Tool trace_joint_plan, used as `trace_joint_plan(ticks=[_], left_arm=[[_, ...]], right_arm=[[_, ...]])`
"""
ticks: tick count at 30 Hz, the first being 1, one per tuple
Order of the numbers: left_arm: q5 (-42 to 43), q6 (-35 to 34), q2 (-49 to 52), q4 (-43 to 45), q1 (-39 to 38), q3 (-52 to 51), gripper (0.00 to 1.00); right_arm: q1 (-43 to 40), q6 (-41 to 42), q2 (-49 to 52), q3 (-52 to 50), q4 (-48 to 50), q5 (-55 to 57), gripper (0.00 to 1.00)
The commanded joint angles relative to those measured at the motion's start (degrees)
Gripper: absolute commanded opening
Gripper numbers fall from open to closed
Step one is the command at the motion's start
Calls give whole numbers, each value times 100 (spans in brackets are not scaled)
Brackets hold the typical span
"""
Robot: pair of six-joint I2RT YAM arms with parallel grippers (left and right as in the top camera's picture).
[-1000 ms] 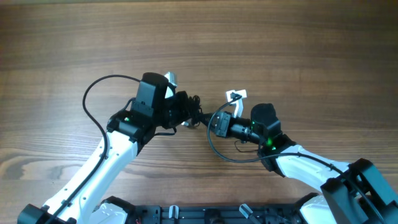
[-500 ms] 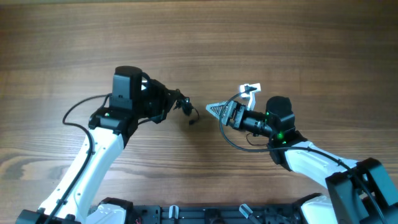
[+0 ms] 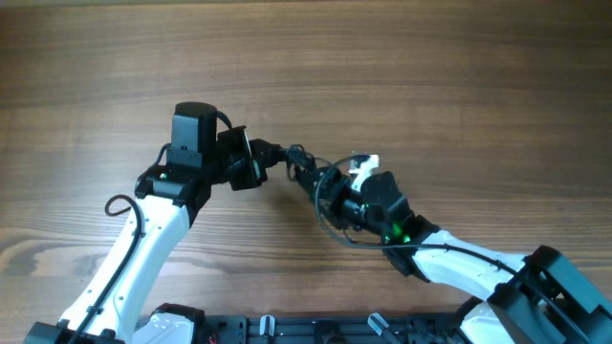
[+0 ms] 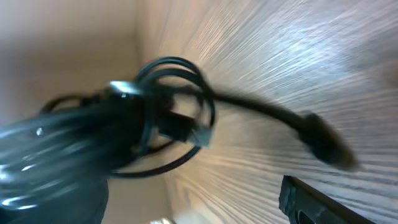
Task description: Untangle cables
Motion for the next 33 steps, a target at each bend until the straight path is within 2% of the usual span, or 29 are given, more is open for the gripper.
trace_joint_plan(ticks=[1,4,8,11,12,13,15,19,22,24,27,30,33], left_arm=[[455,-199,-7,-2,9,26,4],[614,-232,-7,0,-94,26,4],[745,-907,-7,50,-358,26,4],[999,-909,-7,546,-474,26,4],[1073,-909,-7,682,-474,26,4],[1093,-909,-7,833,-463,26,4],[1093,-909,-7,914,-391,26,4],[1458,-909,-7,927,-164,26,4],[1775,-894,-7,927,46,26,4],[1849,-448,-7,929,179,26,4],[1812,603,-7,927,339,26,4],[1840,2181,-7,927,638,26,4],[1926,3386,-7,927,890,26,4]], right_arm=[[28,1178,50,26,11,905,90],[28,1169,55,26,15,907,90],[85,1117,72,28,13,896,90],[170,1128,72,28,15,1056,90],[179,1126,72,28,13,1095,87],[179,1086,72,28,15,1097,79],[179,684,72,28,20,933,75],[170,-1032,70,26,-205,627,74],[17,-1602,70,26,-595,813,75],[-240,-1810,66,26,-647,822,82],[-662,-2317,-22,26,-649,282,87],[-1381,-2734,-251,26,-1038,-562,96],[-2076,-3126,-457,26,-1176,-1766,100]])
